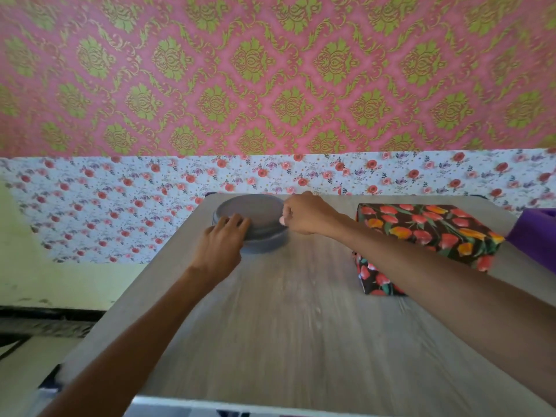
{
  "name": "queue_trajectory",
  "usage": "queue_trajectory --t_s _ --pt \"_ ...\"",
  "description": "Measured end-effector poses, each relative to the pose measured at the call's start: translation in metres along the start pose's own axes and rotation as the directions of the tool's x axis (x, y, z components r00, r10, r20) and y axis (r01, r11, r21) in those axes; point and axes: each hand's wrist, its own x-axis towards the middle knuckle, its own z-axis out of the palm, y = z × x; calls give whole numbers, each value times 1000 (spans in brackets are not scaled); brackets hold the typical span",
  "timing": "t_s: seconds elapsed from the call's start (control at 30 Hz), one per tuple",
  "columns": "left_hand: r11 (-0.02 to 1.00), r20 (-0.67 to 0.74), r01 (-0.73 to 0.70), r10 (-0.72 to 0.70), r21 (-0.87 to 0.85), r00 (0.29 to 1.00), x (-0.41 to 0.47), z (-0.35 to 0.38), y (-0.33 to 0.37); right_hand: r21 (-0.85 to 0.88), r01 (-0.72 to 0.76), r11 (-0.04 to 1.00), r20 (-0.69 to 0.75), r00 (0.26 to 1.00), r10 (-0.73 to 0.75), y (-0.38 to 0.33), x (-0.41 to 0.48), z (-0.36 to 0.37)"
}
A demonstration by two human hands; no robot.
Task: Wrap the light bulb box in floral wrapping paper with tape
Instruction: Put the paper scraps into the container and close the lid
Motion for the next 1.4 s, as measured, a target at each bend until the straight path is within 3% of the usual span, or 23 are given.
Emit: queue_trajectory --t_s 0.13,0.3,0.37,0.4,0.47,0.5,0.57,0.6,0.67,0.83,1.07,1.4 --pt "995 -37 -45 41 -90 998 -51 -33 19 85 -32 996 -33 999 35 -8 -18 8" --pt "965 -46 -126 119 -230 992 -94 -70 25 107 -127 986 52 991 122 -13 -33 17" --pt "910 -61 -84 64 -406 996 -100 -76 23 166 -159 973 71 986 149 -15 -36 16" --pt "878 -87 -10 -36 -478 996 -99 -78 22 199 -178 964 86 983 163 -17 -37 14" --pt "738 9 275 -342 -616 940 -89 -73 16 234 -215 948 153 971 182 -18 -36 9" --pt "588 161 434 -458 -683 874 -82 -75 12 232 -212 949 204 965 165 -17 -35 6" --pt "257 501 637 -436 -727 748 -70 -79 4 248 -193 949 325 940 106 -14 -35 -2" --pt "179 603 682 -347 -709 718 -66 -82 2 257 -177 950 385 920 67 -15 -35 -6" --pt "147 660 694 -223 -705 718 -63 -85 3 257 -120 959 487 873 -22 -22 -38 -13" --pt "-16 691 706 -218 -708 689 -59 -82 16 176 -12 984 561 823 -90 -41 -33 -15" --pt "-52 710 727 -271 -685 650 -56 -85 22 209 -196 958 613 789 28 -45 -18 -4" --pt "-90 692 700 -287 -708 663 -60 -85 24 135 -262 956 692 715 99 -51 -15 -2"
